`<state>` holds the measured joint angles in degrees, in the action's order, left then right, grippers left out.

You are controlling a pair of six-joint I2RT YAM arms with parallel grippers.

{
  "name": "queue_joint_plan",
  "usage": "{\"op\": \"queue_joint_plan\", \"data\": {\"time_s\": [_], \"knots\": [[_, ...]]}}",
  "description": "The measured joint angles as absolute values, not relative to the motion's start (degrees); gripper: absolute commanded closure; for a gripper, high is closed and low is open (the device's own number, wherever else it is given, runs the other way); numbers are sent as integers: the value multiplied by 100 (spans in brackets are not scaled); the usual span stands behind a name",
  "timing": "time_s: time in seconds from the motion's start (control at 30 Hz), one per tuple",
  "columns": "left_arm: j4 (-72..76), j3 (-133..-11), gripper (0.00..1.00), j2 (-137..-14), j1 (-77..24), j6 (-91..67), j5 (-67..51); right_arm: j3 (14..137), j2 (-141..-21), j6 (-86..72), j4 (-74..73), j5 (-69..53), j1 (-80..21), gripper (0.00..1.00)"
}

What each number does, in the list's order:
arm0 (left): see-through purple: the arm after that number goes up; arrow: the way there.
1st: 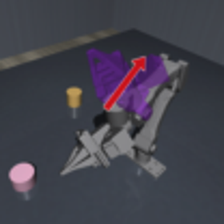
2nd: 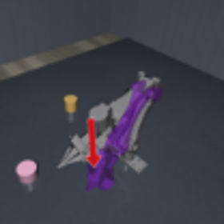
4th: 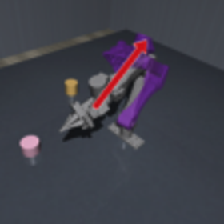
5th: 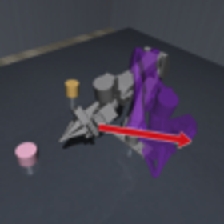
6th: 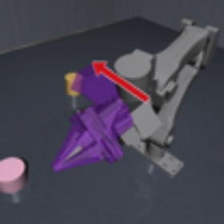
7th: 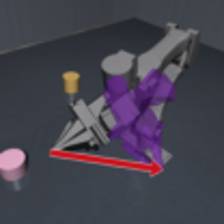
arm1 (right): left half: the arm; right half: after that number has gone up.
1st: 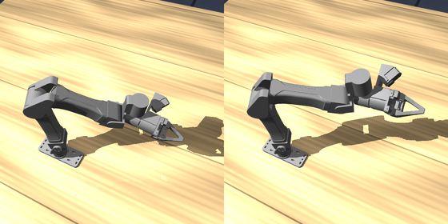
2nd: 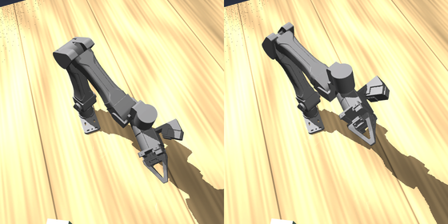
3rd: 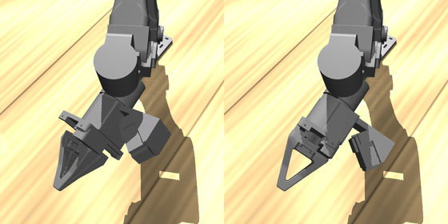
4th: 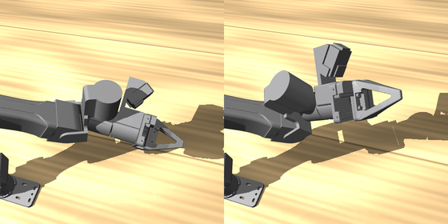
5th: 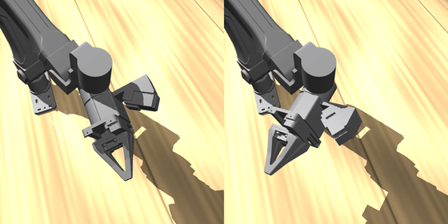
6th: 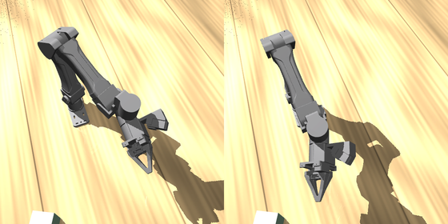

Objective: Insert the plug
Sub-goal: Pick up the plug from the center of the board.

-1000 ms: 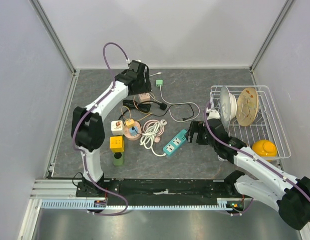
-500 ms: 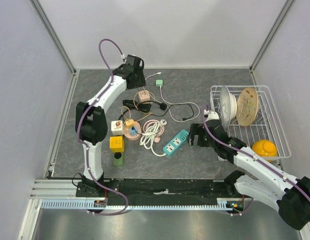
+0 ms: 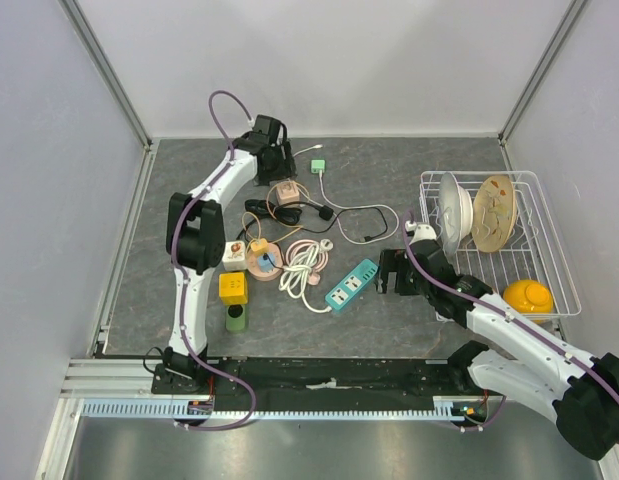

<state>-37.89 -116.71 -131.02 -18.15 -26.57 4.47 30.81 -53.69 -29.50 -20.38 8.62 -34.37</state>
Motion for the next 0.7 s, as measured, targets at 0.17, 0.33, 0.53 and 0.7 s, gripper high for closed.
{"op": "queue_joint_plan", "data": {"time_s": [0.17,0.33,0.53,0.7], "knots": [[-3618,-11104,17,-13032,-1959,-2659,250,3081,-5365,-2956,-2045,823,-3437,2],[-3625,-10855,17,-13002,-2163,-2663,342,3079,-5280,-3002,-2051,781,-3439,2],[-3642,-10803,20,-13002,-2265,-2700,582,2985,-4991,-3127,-2064,781,-3437,2],[-3642,-10814,21,-13004,-2263,-2703,753,2884,-4895,-3216,-2078,781,-3437,2]]}}
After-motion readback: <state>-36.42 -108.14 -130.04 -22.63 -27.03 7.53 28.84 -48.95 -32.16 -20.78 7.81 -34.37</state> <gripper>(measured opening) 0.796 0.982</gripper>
